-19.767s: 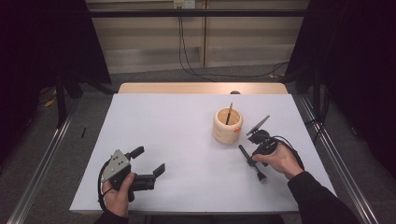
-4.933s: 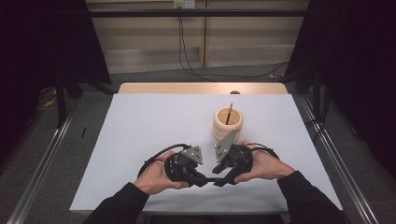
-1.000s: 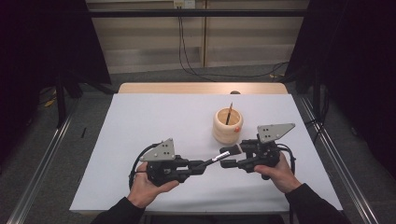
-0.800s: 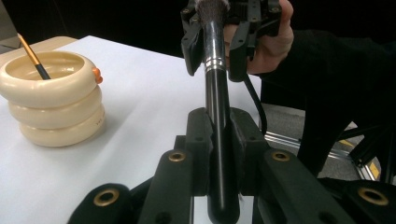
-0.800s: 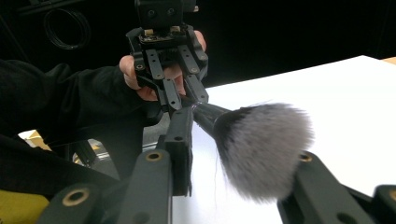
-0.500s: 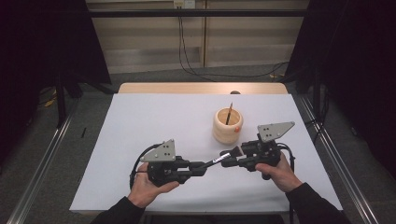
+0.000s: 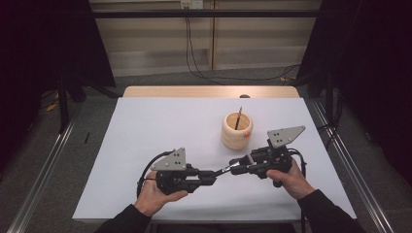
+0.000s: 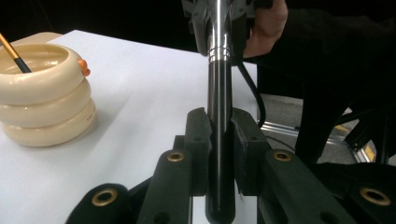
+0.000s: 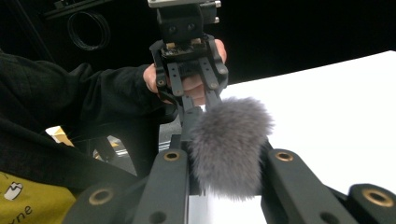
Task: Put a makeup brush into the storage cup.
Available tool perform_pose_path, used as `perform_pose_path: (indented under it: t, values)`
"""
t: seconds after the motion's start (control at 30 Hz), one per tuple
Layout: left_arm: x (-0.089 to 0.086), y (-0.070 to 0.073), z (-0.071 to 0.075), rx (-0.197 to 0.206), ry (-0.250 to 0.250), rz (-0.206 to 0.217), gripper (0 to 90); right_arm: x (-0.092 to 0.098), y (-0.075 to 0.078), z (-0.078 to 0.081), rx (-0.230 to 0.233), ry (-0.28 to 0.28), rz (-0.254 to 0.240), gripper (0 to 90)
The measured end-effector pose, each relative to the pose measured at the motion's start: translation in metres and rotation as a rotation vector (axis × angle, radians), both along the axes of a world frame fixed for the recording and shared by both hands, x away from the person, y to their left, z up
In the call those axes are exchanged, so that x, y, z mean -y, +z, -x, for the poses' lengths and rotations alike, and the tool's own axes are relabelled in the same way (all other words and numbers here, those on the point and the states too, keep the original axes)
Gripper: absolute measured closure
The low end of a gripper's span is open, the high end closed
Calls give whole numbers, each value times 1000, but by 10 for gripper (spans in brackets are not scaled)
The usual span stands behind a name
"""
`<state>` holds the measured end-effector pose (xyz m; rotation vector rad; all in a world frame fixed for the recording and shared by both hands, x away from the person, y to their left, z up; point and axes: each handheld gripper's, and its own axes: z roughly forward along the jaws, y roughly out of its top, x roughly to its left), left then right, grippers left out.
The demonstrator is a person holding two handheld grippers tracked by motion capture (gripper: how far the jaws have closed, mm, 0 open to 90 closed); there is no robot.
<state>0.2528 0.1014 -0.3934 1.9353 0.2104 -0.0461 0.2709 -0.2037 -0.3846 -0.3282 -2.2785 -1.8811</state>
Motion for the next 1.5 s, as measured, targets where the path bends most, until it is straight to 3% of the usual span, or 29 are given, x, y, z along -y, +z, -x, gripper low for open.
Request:
perform_pose_path:
  t: [0.33,0.5,0.67,0.97,1.07,1.37,1.5]
  values:
    - [1,-3,-1,28,26,-4,756,0,1,1,19,-13,20,785]
    - [1,-4,-1,31,63,4,679,0,3,2,20,-13,24,785]
    - [1,-4,0,33,90,9,557,-2,3,2,27,-22,40,785]
    - [2,-8,-1,50,145,29,222,0,4,2,17,-27,47,785]
    - [3,-8,-1,61,179,15,97,1,5,1,15,-37,50,785]
    - [-6,-4,-1,50,248,73,12,4,6,0,-4,-58,72,785]
    - [-16,-4,2,45,270,95,17,5,7,-1,-10,-63,77,785]
